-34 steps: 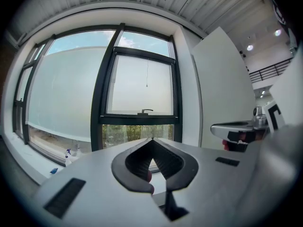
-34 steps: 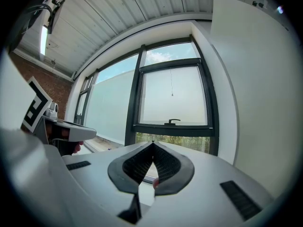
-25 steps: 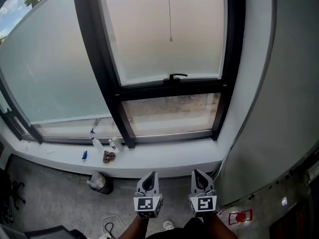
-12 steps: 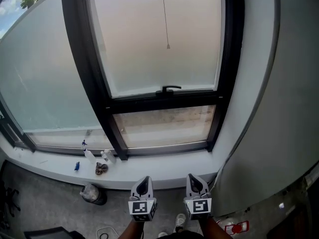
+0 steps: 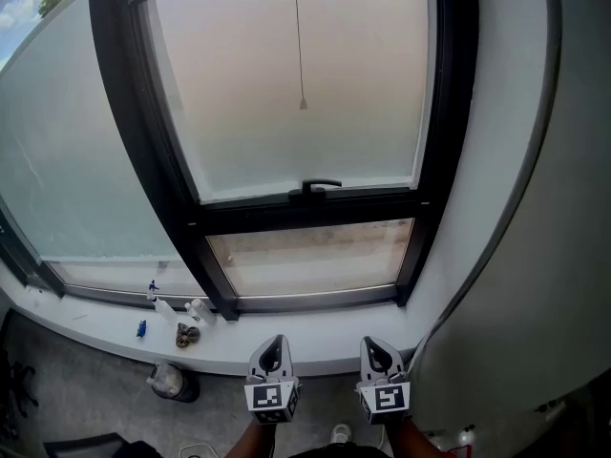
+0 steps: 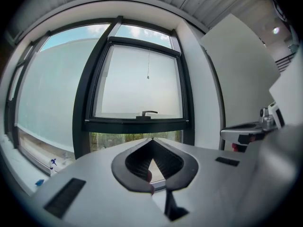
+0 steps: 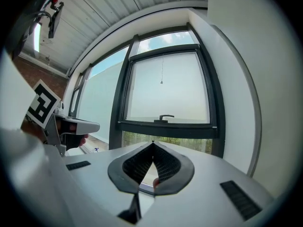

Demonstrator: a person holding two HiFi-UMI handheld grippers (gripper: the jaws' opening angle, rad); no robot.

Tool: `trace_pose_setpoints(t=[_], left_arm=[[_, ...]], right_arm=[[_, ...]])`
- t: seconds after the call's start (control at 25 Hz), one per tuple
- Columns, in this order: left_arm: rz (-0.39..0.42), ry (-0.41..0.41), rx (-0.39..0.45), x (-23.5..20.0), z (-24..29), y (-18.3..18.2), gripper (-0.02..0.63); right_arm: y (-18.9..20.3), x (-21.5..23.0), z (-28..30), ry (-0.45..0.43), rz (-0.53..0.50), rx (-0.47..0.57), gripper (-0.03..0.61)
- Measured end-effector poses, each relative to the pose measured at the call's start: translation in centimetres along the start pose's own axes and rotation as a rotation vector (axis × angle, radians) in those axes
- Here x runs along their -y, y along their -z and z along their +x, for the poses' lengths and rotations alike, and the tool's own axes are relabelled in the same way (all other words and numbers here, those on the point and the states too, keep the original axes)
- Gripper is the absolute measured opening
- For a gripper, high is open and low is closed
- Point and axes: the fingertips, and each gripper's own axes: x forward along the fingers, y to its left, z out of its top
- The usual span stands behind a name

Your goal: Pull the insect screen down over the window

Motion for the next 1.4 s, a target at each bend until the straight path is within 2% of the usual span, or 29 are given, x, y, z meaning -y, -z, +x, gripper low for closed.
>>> trace_pose_setpoints(t=[0.48,0.72,0.88,1.08,1.4], left_arm=[[-0.008,-0.033,-0.036,-0.3,4.7,-0.6,0.0],[-0.004,0.029,-0.034,-0.4,8.2,0.0,0.0],[-0.009,0.028,-0.065,-2.1,11.2,0.4,0.0],[0.004,0.082,-0.025,-4.3,15.9,-0.1,0.0],[0.014,0.091,0.018,-8.3,20.5,-2.3,0.0]], right_arm=[[-1.7,0.8,5.4,-0.085,0.019,0.043,0.003],[-1.3,2.0,8.2,-0.027,0.013,-0.011,0.003],[-0.9,2.8,11.4,0.01,0.026,-0.024,0.003],[-1.1,3.1,15.9,0.024,0.037,-0.02,0.003],[-1.1,3.6,23.2,0.044,0.03,0.012,0.003]])
